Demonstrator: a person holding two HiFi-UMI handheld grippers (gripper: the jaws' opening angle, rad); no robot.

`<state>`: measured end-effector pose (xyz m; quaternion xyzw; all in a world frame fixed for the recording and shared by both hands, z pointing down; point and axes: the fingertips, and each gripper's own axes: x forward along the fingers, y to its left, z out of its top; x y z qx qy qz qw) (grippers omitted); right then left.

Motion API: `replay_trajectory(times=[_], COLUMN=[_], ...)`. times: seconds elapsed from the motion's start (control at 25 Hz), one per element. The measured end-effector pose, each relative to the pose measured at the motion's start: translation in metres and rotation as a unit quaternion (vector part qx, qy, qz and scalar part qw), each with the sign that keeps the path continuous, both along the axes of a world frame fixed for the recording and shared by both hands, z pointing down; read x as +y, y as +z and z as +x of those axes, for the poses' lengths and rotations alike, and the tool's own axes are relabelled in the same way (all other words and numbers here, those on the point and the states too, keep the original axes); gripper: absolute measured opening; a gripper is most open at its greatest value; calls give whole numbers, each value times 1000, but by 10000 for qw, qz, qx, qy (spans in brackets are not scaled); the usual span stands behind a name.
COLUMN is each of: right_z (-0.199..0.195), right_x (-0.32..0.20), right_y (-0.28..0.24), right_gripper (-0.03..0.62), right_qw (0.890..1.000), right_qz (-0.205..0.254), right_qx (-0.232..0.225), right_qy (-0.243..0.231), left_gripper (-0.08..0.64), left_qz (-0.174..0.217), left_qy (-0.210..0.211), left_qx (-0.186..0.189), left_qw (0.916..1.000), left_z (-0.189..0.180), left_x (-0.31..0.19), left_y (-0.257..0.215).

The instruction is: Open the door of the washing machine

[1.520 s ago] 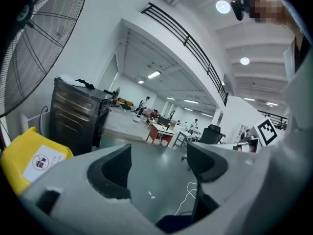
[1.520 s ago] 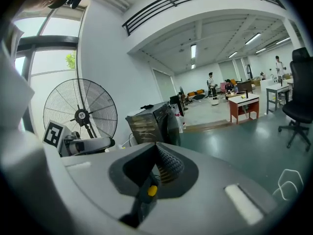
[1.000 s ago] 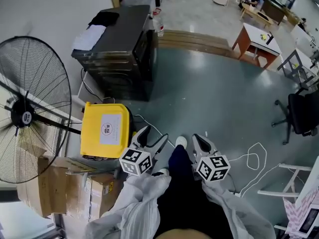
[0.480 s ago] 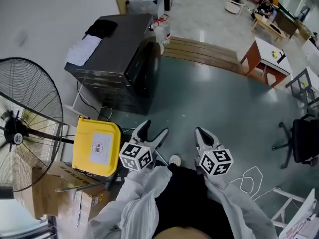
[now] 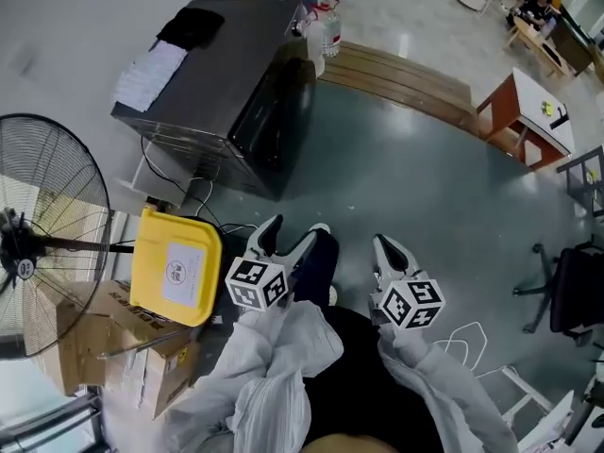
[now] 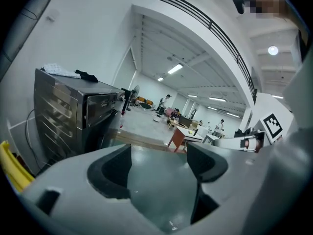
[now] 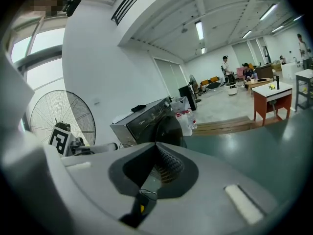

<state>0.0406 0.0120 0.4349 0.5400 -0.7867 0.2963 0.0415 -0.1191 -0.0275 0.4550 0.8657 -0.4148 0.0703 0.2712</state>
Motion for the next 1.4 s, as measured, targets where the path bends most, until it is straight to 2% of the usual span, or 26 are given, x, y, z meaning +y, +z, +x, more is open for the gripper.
replay_trajectory(times=[0.28,0.52,0.8,1.0,1.2,1.32,1.4], right_z=[5,-9,-31,-33,-26,-22,-20], right_x=[-93,-176,-249,-267,-274,-270,-266], right_y=[39,82,147,182,201,204,202], right_gripper=[11,11,11,11,11,11,11], right_qw=[9997,9980,9930,9886,9859,9845,9839], right_qz=[-172,-441,-990,-1394,-1597,-1716,-1753], right_qx=[44,6,-10,-30,8,-43,-78], right_qy=[-153,-444,-648,-575,-490,-366,-337], left_gripper=[345,345,334,324,267,161,79], left_qz=[-124,-319,-680,-859,-826,-702,-738], left_qy=[-177,-475,-653,-745,-1077,-1333,-1412], left_qx=[-449,-617,-1199,-1684,-2031,-2321,-2357], left_qw=[9988,9965,9883,9791,9697,9610,9587], left_z=[-1,-12,-36,-45,-49,-60,-67], left_x=[-96,-174,-258,-288,-305,-308,-309], left_y=[56,113,204,253,276,276,276])
